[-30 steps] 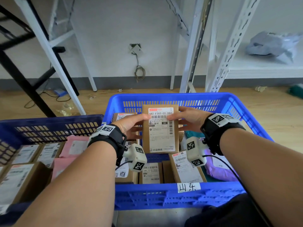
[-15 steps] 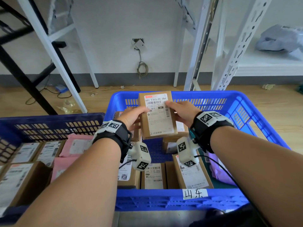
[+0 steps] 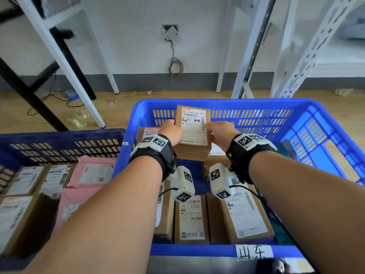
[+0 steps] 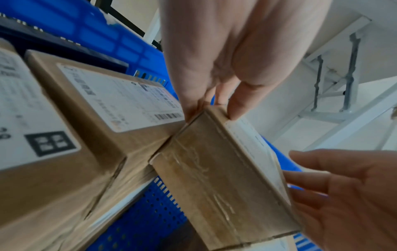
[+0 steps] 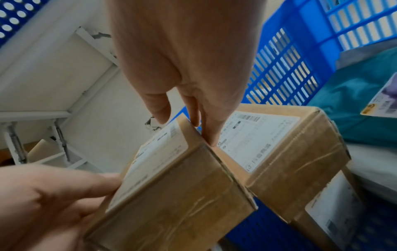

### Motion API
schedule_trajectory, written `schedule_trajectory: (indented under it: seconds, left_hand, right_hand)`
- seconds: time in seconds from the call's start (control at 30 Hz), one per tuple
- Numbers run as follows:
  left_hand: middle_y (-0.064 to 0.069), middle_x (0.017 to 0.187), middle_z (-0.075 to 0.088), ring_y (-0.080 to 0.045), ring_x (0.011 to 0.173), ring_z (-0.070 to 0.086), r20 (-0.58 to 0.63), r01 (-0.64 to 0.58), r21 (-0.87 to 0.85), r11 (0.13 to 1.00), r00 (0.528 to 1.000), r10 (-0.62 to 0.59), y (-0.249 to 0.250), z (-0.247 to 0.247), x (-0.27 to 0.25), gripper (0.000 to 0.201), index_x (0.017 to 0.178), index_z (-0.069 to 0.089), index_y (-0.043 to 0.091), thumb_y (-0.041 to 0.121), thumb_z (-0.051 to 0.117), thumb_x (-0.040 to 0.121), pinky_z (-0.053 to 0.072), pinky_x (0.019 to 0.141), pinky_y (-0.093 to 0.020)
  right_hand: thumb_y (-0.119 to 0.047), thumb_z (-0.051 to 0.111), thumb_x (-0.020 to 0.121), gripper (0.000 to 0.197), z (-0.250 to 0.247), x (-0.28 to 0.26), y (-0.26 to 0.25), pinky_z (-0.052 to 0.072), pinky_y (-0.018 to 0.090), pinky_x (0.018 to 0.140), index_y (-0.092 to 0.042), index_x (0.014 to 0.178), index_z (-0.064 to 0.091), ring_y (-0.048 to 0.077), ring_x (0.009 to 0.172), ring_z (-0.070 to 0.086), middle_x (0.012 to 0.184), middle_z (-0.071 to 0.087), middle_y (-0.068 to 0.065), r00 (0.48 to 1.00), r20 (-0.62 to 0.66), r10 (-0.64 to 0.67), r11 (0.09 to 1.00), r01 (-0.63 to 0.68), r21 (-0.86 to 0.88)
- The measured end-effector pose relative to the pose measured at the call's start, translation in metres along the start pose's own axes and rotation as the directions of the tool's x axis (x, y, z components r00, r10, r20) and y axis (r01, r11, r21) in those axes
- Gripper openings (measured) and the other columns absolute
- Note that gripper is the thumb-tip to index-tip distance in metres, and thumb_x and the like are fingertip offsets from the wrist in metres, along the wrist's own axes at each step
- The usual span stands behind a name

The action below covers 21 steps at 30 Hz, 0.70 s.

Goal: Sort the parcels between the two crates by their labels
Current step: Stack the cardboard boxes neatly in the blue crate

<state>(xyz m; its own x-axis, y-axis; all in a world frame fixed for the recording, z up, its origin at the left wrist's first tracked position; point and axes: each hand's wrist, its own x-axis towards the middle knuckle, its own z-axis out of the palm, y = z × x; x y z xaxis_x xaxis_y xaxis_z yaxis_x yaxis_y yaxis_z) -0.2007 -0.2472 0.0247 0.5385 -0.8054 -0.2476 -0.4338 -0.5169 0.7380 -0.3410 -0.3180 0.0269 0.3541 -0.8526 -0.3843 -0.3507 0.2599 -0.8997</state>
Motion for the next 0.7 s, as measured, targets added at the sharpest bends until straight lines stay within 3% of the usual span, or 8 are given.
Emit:
schedule_trajectory:
  seconds: [0.1, 0.23, 0.33, 0.37, 0.43, 0.5, 0.57, 0.7]
  left_hand:
    - [-0.014, 0.126, 0.06, -0.03, 0.11, 0.058, -0.002, 0.008, 0.07, 0.997, 1.0, -0.007, -0.007, 0.004, 0.008, 0.037, 0.123, 0.057, 0.002, 0.003, 0.051, 0.087, 0.047, 0.089, -0.036]
    - [-0.017, 0.139, 0.051, -0.032, 0.125, 0.051, -0.018, 0.036, 0.093, 0.995, 0.999, -0.034, -0.01, 0.006, 0.007, 0.05, 0.136, 0.049, 0.002, 0.0, 0.053, 0.086, 0.044, 0.103, -0.041]
    - [-0.009, 0.144, 0.047, -0.025, 0.132, 0.046, -0.042, 0.01, 0.04, 0.999, 0.999, -0.008, -0.012, 0.004, 0.0, 0.053, 0.14, 0.046, 0.008, -0.002, 0.051, 0.088, 0.038, 0.11, -0.038]
    - [-0.007, 0.14, 0.052, -0.024, 0.128, 0.049, -0.049, 0.003, 0.021, 1.0, 0.999, -0.002, -0.013, 0.003, -0.003, 0.049, 0.136, 0.051, 0.01, -0.001, 0.051, 0.088, 0.04, 0.108, -0.038]
    - [-0.003, 0.126, 0.063, -0.023, 0.115, 0.059, -0.049, -0.006, 0.008, 1.0, 0.999, 0.007, -0.014, 0.001, -0.011, 0.039, 0.123, 0.065, 0.014, 0.002, 0.054, 0.088, 0.047, 0.1, -0.035]
    - [-0.001, 0.112, 0.07, -0.024, 0.102, 0.065, -0.035, -0.006, 0.038, 0.999, 0.999, 0.008, -0.014, -0.001, -0.022, 0.031, 0.11, 0.072, 0.017, 0.004, 0.054, 0.088, 0.052, 0.092, -0.035]
    - [0.001, 0.104, 0.072, -0.023, 0.096, 0.067, -0.011, 0.019, 0.116, 0.993, 1.0, -0.018, -0.014, 0.0, -0.032, 0.03, 0.101, 0.076, 0.018, 0.003, 0.054, 0.087, 0.055, 0.088, -0.034]
    - [-0.004, 0.098, 0.072, -0.022, 0.089, 0.067, 0.011, 0.08, 0.244, 0.966, 0.996, -0.085, -0.018, 0.004, -0.048, 0.024, 0.097, 0.075, 0.012, 0.004, 0.06, 0.079, 0.055, 0.074, -0.029]
  right_hand:
    - [-0.01, 0.054, 0.094, 0.018, 0.003, 0.002, 0.002, 0.048, 0.035, 0.089, -0.014, 0.076, 0.056, 0.017, 0.072, 0.056, 0.079, 0.057, 0.004, 0.999, 0.01, -0.038, 0.999, 0.038, 0.009]
    - [-0.01, 0.05, 0.096, 0.017, -0.002, -0.01, -0.007, 0.046, 0.034, 0.094, -0.003, 0.11, 0.057, 0.025, 0.105, 0.061, 0.111, 0.063, 0.01, 1.0, 0.029, -0.011, 0.973, 0.017, -0.231]
    - [-0.012, 0.05, 0.096, 0.009, -0.002, -0.01, -0.001, 0.047, 0.033, 0.094, -0.011, 0.094, 0.059, 0.018, 0.087, 0.059, 0.109, 0.06, 0.012, 0.997, 0.074, -0.01, 0.997, 0.015, -0.073]
    - [-0.012, 0.051, 0.095, 0.01, 0.001, -0.011, 0.0, 0.048, 0.036, 0.095, -0.012, 0.09, 0.06, 0.018, 0.081, 0.059, 0.106, 0.062, 0.015, 0.997, 0.081, 0.013, 0.999, -0.01, -0.04]
    - [-0.01, 0.052, 0.093, 0.018, 0.003, -0.012, 0.0, 0.051, 0.041, 0.095, 0.0, 0.102, 0.064, 0.016, 0.079, 0.06, 0.096, 0.065, 0.014, 0.996, 0.09, 0.015, 0.999, -0.011, -0.04]
    - [-0.008, 0.053, 0.093, 0.026, 0.003, -0.019, 0.0, 0.054, 0.038, 0.088, 0.007, 0.112, 0.062, 0.015, 0.075, 0.061, 0.089, 0.066, 0.013, 0.994, 0.106, -0.002, 0.987, 0.019, -0.158]
    - [-0.008, 0.055, 0.091, 0.024, 0.004, -0.024, 0.005, 0.056, 0.032, 0.076, 0.006, 0.109, 0.064, 0.015, 0.068, 0.062, 0.094, 0.071, 0.018, 0.987, 0.157, -0.027, 0.95, 0.074, -0.305]
    - [-0.01, 0.058, 0.089, 0.023, 0.01, -0.034, 0.019, 0.054, 0.03, 0.069, 0.0, 0.108, 0.067, 0.021, 0.072, 0.067, 0.102, 0.072, 0.016, 0.961, 0.265, 0.085, 0.795, 0.095, -0.599]
